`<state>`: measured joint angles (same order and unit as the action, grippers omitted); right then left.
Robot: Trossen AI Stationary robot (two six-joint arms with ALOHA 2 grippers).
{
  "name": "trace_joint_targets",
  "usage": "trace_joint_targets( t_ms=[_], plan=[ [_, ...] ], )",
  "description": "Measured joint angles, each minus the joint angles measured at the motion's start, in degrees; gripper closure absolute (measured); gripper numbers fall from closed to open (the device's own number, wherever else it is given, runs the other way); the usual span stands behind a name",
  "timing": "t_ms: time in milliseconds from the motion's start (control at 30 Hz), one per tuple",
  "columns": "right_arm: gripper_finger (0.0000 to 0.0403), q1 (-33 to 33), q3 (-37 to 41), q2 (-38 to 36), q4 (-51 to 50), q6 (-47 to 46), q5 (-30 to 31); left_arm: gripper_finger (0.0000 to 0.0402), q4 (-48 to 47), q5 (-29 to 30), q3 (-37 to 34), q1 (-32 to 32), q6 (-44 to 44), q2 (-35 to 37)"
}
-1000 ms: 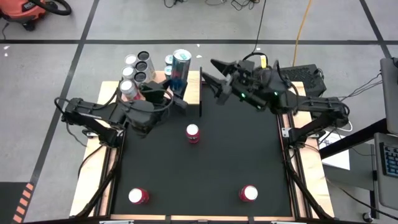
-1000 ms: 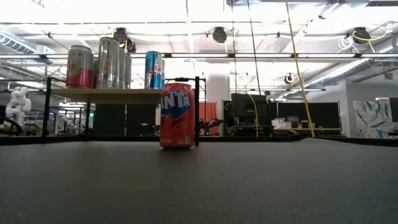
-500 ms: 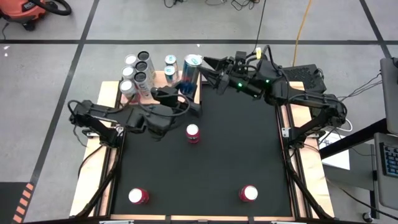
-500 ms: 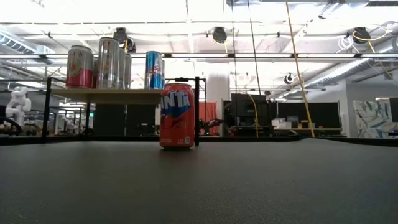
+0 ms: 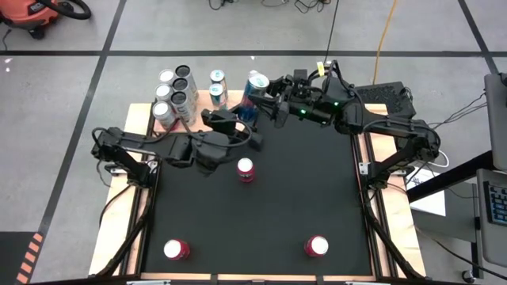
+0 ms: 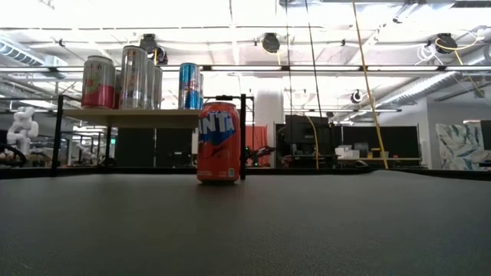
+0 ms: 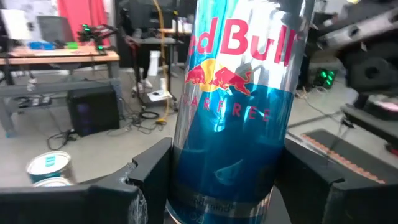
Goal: Place canned beverage on shelf
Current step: Put the blue soda can on the shelf aligned with the other blue soda cans
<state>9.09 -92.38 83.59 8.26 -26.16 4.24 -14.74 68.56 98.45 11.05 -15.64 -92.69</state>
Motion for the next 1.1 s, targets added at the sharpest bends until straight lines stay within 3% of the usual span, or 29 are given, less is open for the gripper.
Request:
trace_joint_targets(
  t_ms=[433, 633, 767, 967, 1100],
  plan=[
    [0.0138, 1.03, 0.02, 0.58, -1.24, 0.34, 0.03, 0.0170, -0.82, -2.59, -0.37, -0.84, -0.09, -0.91],
    [0.0196, 1.13, 0.02, 0.58, -1.33, 2.85, 0.11, 0.0144, -0.82, -2.30, -0.37, -0.62, -0.13, -0.91],
    [0.0205, 1.11, 0.02, 0.55, -1.39, 3.07, -0.19, 0.0122, -1.07, -2.67, -0.32, 0.66, 0.33, -0.45],
    [0.0188, 1.80, 0.06, 0.35, -1.65, 2.92, -3.85, 0.0096, -1.93, -7.94, 0.10, 3.36, -1.64, 4.57],
    [0.0188, 2.63, 0.09, 0.28, -0.76, 1.12, -10.93, 0.0094, -5.65, -20.75, 0.11, 2.81, -3.74, 8.65]
  ],
)
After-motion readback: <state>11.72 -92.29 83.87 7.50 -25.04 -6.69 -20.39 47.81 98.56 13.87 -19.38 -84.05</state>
